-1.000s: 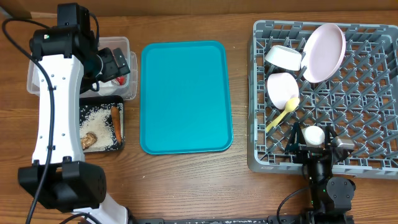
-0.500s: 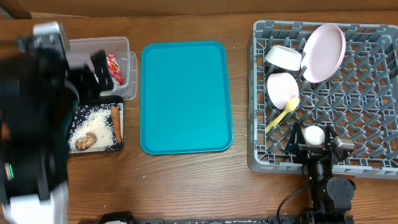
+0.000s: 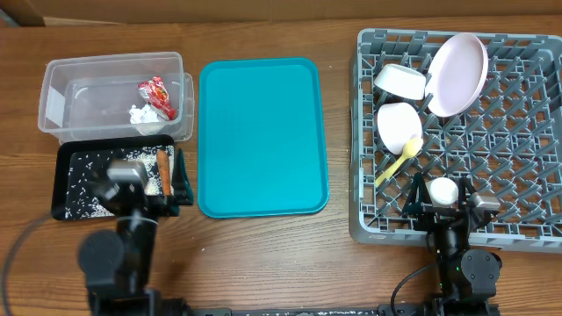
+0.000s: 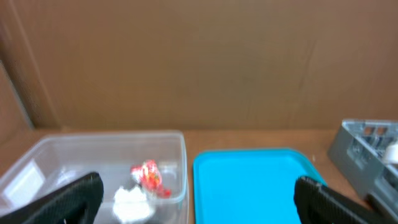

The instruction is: Sort waste into correct bins and load items into the dishwasher

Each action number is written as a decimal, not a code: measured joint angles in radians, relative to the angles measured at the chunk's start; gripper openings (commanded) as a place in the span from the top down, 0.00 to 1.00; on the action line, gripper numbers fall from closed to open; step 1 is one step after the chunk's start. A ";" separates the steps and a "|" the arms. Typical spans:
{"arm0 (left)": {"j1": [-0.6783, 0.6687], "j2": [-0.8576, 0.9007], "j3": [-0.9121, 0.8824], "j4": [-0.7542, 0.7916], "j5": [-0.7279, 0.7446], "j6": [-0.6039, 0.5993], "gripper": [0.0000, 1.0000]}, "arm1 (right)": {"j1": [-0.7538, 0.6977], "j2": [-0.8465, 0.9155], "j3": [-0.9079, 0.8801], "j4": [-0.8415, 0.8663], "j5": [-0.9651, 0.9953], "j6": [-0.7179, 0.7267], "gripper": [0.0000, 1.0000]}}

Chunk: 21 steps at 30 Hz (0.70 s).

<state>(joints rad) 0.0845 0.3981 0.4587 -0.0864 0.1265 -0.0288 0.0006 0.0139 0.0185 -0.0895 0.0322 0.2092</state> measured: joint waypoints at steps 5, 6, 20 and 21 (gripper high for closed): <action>-0.001 -0.148 -0.271 0.214 0.017 -0.001 0.00 | 0.000 0.000 0.000 0.000 0.000 0.000 0.00; -0.005 -0.176 -0.308 0.234 0.016 -0.001 0.00 | 0.000 0.000 0.000 0.000 0.000 0.000 0.00; -0.072 -0.383 -0.449 0.019 -0.072 -0.001 0.00 | 0.000 0.000 0.000 0.000 0.000 0.000 0.00; -0.072 -0.381 -0.451 0.011 -0.077 -0.001 0.00 | 0.000 0.000 0.000 0.000 -0.001 0.000 0.00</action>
<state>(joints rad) 0.0124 0.0166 0.0082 -0.0750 0.0494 -0.0299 0.0006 0.0139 0.0185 -0.0898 0.0315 0.2096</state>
